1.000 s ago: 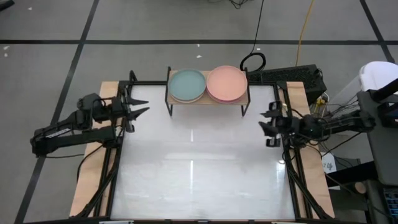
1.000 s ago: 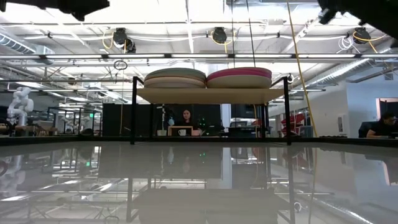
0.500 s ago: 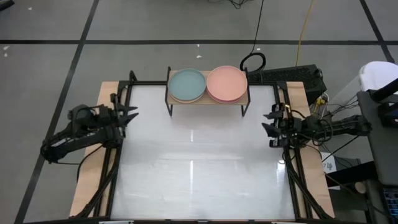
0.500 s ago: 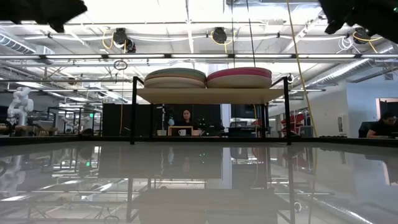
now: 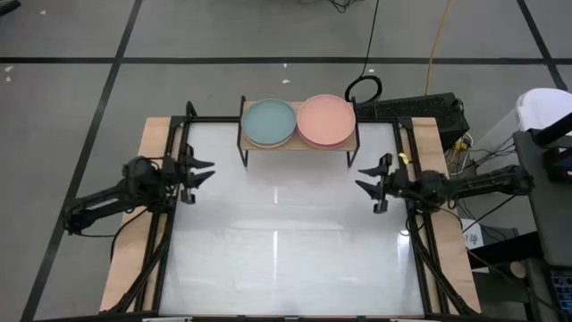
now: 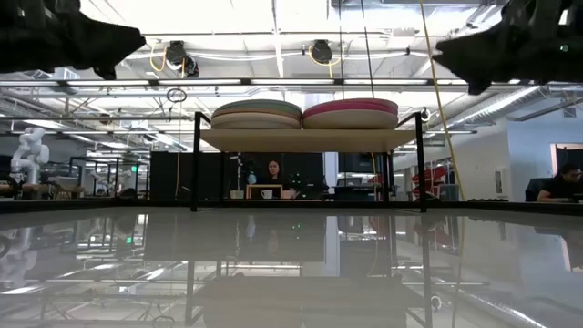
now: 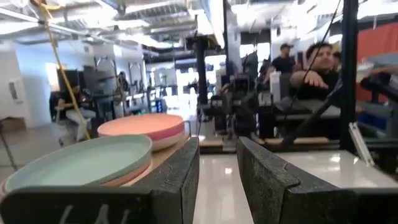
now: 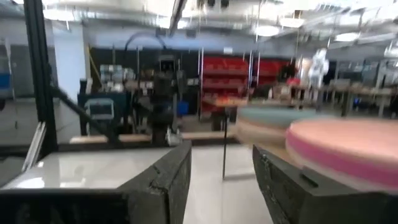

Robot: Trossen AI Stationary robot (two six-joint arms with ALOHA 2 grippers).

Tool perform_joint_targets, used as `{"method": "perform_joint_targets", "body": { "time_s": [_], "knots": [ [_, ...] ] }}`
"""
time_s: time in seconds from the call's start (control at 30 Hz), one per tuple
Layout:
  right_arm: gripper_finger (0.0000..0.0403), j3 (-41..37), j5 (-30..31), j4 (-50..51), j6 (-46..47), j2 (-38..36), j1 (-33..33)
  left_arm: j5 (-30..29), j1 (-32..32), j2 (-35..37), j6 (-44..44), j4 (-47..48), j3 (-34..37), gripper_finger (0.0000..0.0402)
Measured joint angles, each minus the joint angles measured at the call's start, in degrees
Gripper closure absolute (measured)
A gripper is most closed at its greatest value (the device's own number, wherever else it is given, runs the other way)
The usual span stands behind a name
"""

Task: Place and stack plates onto a shelf
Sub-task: Return to Home Position

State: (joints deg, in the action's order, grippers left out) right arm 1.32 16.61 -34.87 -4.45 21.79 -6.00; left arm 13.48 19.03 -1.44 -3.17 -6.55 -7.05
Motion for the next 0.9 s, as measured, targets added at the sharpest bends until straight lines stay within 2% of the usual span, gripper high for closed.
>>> {"method": "perform_joint_targets", "body": {
  "time_s": [0.33,0.53,0.8,0.9],
  "knots": [
    [0.0248,0.0,0.1,11.1,6.1,0.0,0.0,1.0,0.0,0.0,1.7,-4.5,6.5,0.0287],
    [0.0248,-0.1,-0.1,17.8,8.9,0.0,0.0,4.1,0.0,0.0,1.8,-4.1,6.5,0.0287],
    [0.0248,-0.1,-0.2,19.0,8.3,0.0,0.0,4.0,0.0,0.0,1.4,-4.5,6.5,0.0287],
    [0.0248,-0.1,-0.2,19.0,8.3,0.0,0.0,3.0,0.0,0.0,-3.1,-6.0,6.5,0.0287]
  ]
}}
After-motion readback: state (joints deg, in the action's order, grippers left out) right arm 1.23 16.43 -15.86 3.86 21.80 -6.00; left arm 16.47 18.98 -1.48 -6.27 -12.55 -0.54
